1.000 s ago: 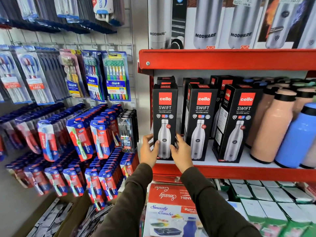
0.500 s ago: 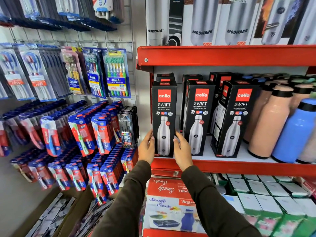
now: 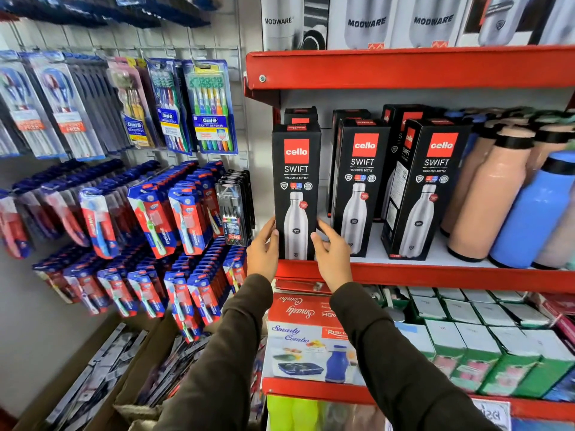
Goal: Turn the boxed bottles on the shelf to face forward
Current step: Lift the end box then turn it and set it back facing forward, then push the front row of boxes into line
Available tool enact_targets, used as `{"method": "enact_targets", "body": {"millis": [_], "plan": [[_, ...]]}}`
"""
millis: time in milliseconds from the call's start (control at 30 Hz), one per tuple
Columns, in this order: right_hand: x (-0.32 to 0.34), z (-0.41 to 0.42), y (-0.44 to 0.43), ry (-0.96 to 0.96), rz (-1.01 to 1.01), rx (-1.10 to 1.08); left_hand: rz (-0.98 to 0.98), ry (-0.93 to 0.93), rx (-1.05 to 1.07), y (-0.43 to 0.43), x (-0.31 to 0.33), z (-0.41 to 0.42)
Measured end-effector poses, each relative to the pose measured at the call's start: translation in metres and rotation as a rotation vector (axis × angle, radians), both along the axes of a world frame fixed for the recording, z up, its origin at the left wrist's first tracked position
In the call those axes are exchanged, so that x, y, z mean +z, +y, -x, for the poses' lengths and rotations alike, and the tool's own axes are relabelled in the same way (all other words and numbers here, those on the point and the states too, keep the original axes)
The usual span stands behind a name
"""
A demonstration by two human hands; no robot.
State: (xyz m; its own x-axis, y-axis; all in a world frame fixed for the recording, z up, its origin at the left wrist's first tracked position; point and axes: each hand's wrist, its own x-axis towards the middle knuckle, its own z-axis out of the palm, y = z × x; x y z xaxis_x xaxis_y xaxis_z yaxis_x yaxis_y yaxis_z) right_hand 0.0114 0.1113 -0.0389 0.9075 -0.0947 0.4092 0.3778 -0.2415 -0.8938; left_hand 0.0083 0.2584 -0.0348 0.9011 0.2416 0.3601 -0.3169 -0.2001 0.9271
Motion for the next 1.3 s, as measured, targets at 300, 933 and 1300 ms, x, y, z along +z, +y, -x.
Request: {"method": "enact_targets", "body": {"millis": [300, 933, 1300], "plan": [[0.004, 0.014, -0.021, -0.161, -0.099, -0.153, -0.191, -0.186, 0.338, -0.038, -0.005, 0.01], [0.026, -0.014, -0.106, 0.142, -0.174, 0.026, 0.099, 0.106, -0.21, -0.147, 0.032, -0.017], [0.018, 0.01, -0.117, 0.082, -0.197, 0.046, 0.174, 0.063, -0.149, -0.147, 0.027, 0.004]]}}
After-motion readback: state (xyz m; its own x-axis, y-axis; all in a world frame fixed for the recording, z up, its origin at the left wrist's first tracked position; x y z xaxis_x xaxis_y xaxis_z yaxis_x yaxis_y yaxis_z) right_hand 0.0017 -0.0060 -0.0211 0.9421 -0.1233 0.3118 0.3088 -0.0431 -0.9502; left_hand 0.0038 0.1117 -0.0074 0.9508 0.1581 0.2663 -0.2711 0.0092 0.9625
